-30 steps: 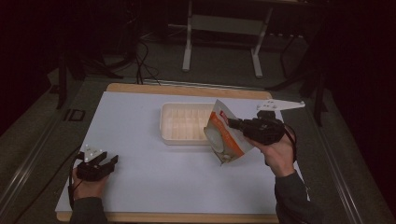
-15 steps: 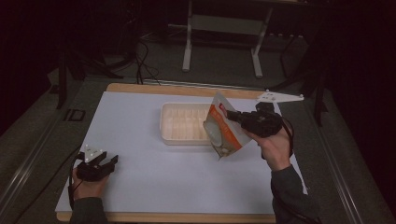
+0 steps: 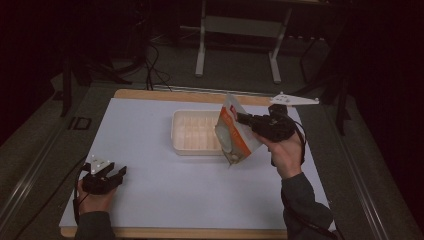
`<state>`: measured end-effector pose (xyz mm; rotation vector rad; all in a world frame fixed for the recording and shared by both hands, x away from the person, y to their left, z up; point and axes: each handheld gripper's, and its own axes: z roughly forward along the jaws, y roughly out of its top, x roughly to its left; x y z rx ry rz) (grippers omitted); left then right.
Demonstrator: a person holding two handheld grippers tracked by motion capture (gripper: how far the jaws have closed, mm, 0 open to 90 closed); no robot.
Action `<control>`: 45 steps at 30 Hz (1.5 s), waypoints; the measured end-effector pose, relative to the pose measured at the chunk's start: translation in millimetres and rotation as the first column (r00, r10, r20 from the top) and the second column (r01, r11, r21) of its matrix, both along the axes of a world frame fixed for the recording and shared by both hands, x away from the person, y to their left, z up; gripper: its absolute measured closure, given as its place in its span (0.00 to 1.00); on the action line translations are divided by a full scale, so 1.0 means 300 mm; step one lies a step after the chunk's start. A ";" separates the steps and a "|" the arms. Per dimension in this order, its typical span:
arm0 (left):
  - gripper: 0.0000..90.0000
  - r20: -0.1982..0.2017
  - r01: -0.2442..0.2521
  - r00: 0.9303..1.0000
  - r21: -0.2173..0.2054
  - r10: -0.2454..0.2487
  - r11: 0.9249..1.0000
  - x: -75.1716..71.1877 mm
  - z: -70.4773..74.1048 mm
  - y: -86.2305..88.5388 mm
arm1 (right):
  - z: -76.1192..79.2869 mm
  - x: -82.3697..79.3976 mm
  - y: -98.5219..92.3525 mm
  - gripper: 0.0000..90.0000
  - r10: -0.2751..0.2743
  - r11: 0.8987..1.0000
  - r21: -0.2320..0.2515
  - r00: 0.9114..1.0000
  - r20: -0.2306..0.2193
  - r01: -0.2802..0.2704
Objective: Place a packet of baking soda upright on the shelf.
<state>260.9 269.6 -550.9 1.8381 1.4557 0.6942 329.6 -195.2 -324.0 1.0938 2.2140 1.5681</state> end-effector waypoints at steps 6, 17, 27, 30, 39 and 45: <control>0.56 -0.001 0.001 1.000 0.003 -0.001 1.000 0.000 0.000 0.000 | 0.005 0.016 0.022 1.00 -0.012 1.000 0.020 1.000 0.004 0.012; 0.56 -0.001 -0.001 1.000 -0.001 0.001 1.000 0.000 0.000 0.001 | 0.001 0.045 0.074 1.00 -0.056 0.998 0.035 0.998 0.004 0.056; 0.56 -0.001 0.000 1.000 -0.003 0.000 1.000 0.000 0.000 0.002 | -0.002 0.066 0.099 1.00 -0.082 0.995 0.065 0.997 0.002 0.081; 0.56 -0.001 0.000 1.000 -0.002 0.000 1.000 0.000 0.000 0.001 | -0.003 0.073 0.108 1.00 -0.089 0.993 0.072 0.996 0.000 0.089; 0.56 -0.001 0.001 1.000 -0.003 -0.001 1.000 0.000 0.000 0.002 | -0.014 0.100 0.145 1.00 -0.111 0.990 0.089 0.994 0.004 0.110; 0.56 -0.001 0.002 1.000 -0.005 -0.002 1.000 0.000 0.000 0.002 | -0.023 0.114 0.171 1.00 -0.123 0.988 0.092 0.992 0.005 0.122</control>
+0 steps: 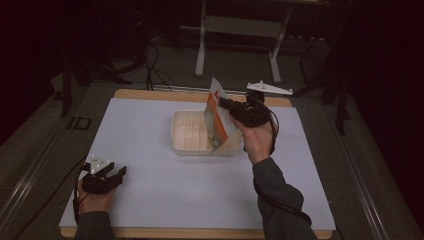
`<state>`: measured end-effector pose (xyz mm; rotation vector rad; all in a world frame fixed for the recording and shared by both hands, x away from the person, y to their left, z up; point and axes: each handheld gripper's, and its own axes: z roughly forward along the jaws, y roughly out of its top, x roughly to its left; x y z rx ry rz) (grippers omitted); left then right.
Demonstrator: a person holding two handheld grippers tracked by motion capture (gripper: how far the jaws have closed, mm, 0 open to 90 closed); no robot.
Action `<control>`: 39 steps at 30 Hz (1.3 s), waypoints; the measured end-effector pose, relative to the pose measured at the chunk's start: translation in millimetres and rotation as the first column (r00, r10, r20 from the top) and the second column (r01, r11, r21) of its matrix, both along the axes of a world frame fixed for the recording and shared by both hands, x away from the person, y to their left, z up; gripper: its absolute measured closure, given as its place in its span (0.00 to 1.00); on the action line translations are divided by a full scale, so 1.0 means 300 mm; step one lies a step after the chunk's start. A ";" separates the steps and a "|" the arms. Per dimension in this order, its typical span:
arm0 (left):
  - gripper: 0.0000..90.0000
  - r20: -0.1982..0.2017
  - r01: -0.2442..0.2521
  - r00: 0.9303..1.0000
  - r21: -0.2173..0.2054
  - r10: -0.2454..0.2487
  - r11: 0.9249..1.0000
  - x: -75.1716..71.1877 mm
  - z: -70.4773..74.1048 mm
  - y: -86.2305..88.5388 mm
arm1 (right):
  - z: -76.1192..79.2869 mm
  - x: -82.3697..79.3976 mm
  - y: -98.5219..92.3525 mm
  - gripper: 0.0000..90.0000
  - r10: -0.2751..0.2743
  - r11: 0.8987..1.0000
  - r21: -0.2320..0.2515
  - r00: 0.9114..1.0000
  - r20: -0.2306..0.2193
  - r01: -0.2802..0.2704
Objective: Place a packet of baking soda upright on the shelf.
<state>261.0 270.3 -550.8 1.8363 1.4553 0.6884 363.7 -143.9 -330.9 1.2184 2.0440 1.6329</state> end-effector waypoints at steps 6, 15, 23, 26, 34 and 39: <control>0.56 0.001 -0.001 1.000 -0.001 0.001 1.000 0.000 0.000 0.000 | -0.013 0.016 0.010 1.00 -0.020 1.000 0.008 1.000 -0.001 0.020; 0.56 0.004 -0.001 1.000 0.000 0.001 1.000 0.000 -0.001 -0.002 | -0.037 0.043 0.019 1.00 -0.050 0.999 0.016 0.999 -0.002 0.050; 0.56 0.005 -0.001 1.000 0.000 0.001 1.000 0.000 -0.001 -0.002 | -0.057 0.056 0.030 1.00 -0.071 0.997 0.013 0.997 0.016 0.071; 0.56 0.004 -0.001 1.000 0.001 0.001 1.000 0.000 -0.001 -0.002 | -0.065 0.059 0.033 1.00 -0.078 0.997 0.020 0.997 0.025 0.078; 0.56 0.006 0.000 1.000 -0.001 0.000 1.000 -0.001 -0.001 -0.002 | -0.077 0.067 0.046 1.00 -0.092 0.996 0.016 0.995 0.046 0.091; 0.56 0.006 0.001 1.000 0.000 -0.001 1.000 -0.001 0.000 -0.001 | -0.091 0.074 0.055 1.00 -0.098 0.995 0.005 0.994 0.057 0.098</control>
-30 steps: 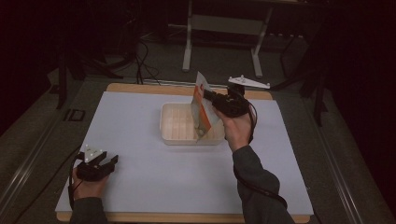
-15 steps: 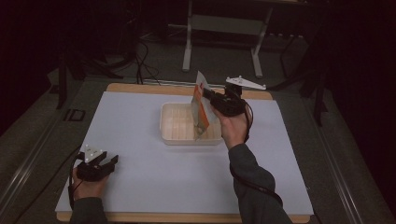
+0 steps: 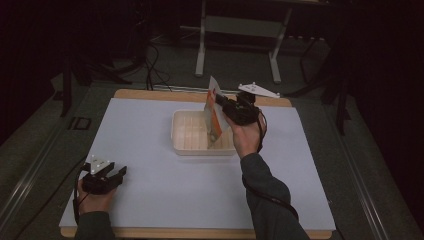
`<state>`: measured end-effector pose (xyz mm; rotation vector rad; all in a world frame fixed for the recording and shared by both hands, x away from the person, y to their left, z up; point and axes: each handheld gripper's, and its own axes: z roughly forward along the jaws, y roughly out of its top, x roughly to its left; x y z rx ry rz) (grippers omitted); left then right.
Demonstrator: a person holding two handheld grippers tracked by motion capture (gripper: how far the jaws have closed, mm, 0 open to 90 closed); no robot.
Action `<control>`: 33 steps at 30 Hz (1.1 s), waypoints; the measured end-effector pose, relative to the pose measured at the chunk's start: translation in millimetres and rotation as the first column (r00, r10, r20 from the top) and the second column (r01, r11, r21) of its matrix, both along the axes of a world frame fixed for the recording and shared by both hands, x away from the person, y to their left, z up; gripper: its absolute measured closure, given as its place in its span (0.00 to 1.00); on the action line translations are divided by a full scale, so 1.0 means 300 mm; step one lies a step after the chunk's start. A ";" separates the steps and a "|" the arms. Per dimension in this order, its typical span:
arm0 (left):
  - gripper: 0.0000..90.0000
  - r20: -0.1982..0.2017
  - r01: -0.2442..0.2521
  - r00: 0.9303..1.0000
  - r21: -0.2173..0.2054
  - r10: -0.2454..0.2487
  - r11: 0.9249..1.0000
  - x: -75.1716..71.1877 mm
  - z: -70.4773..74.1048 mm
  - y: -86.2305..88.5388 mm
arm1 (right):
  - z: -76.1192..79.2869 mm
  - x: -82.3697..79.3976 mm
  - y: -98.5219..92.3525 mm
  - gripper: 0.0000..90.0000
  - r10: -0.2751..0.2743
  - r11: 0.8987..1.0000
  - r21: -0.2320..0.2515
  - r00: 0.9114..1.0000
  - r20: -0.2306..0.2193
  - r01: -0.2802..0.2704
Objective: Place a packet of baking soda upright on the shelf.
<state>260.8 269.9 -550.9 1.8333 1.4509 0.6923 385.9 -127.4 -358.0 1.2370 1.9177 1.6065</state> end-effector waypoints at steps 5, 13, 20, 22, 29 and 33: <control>0.56 0.001 0.000 1.000 0.001 0.000 1.000 0.000 0.000 0.000 | -0.008 0.013 0.007 1.00 -0.014 0.999 -0.031 1.000 0.011 0.014; 0.56 0.001 0.001 1.000 0.000 -0.001 1.000 0.000 0.000 0.000 | -0.021 0.020 0.007 1.00 -0.043 0.999 -0.023 0.999 0.010 0.043; 0.56 0.001 0.001 1.000 0.001 -0.001 1.000 0.000 0.000 0.000 | -0.036 0.021 0.003 1.00 -0.061 0.998 -0.013 0.998 0.011 0.061; 0.56 0.001 0.001 1.000 0.001 -0.001 1.000 0.000 0.000 0.000 | -0.040 0.022 0.003 1.00 -0.060 0.998 -0.012 0.998 0.010 0.060; 0.56 0.001 0.002 1.000 0.001 -0.002 1.000 0.000 0.000 0.000 | -0.051 0.020 0.013 1.00 -0.070 0.997 -0.014 0.998 0.006 0.070; 0.56 0.000 0.002 1.000 0.002 -0.002 1.000 0.000 0.001 0.000 | -0.054 0.020 0.028 1.00 -0.083 0.996 -0.032 0.997 0.004 0.083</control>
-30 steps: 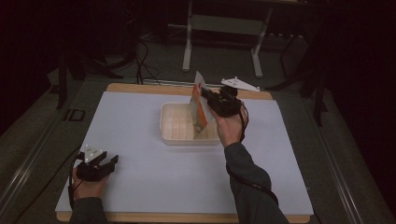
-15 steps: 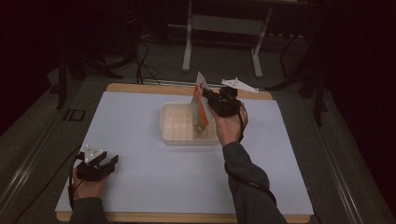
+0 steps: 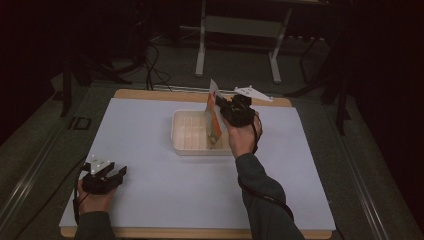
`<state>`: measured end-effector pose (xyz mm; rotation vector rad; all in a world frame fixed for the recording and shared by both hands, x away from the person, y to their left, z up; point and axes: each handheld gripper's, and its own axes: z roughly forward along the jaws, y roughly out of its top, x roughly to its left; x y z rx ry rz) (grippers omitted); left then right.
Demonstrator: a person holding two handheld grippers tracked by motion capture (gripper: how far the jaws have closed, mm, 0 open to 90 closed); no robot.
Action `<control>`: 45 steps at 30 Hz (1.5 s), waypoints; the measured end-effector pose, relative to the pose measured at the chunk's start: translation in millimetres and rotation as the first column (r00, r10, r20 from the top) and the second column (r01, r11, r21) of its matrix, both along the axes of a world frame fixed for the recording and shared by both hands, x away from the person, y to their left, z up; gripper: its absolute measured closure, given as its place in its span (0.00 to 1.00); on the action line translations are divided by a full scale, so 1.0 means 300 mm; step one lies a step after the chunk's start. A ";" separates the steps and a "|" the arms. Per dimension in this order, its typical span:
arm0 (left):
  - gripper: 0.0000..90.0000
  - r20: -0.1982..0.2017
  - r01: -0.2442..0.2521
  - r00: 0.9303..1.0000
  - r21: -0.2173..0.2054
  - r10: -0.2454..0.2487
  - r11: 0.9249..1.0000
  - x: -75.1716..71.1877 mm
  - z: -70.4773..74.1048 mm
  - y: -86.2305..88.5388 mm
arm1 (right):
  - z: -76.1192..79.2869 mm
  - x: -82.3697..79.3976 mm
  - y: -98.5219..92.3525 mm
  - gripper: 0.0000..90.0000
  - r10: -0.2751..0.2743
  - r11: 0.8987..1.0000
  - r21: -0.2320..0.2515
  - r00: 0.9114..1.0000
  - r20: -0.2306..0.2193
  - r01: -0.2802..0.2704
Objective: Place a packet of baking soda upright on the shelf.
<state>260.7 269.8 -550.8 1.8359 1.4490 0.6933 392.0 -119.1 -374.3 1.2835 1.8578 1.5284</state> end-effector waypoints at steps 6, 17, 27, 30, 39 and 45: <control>0.56 0.001 0.001 1.000 0.000 -0.001 1.000 0.000 0.000 0.000 | -0.008 0.004 0.007 1.00 -0.025 1.000 0.002 1.000 -0.010 0.025; 0.56 -0.001 0.002 1.000 0.003 -0.002 1.000 0.000 0.000 0.000 | -0.021 0.014 0.003 1.00 -0.071 0.997 0.009 0.997 -0.027 0.071; 0.56 0.000 0.002 1.000 0.001 -0.002 1.000 0.000 0.000 0.000 | -0.041 0.019 0.015 1.00 -0.081 0.997 -0.008 0.996 -0.033 0.080; 0.56 0.000 0.003 1.000 0.001 -0.003 1.000 0.000 0.000 0.000 | -0.046 0.019 0.019 1.00 -0.081 0.997 -0.011 0.996 -0.034 0.081; 0.56 0.001 0.002 1.000 0.001 -0.002 1.000 -0.001 0.001 0.000 | -0.061 0.023 0.028 1.00 -0.090 0.996 -0.018 0.995 -0.037 0.089; 0.56 0.002 0.003 1.000 0.002 -0.003 1.000 -0.001 0.001 0.000 | -0.064 0.029 0.033 1.00 -0.100 0.995 -0.017 0.994 -0.041 0.099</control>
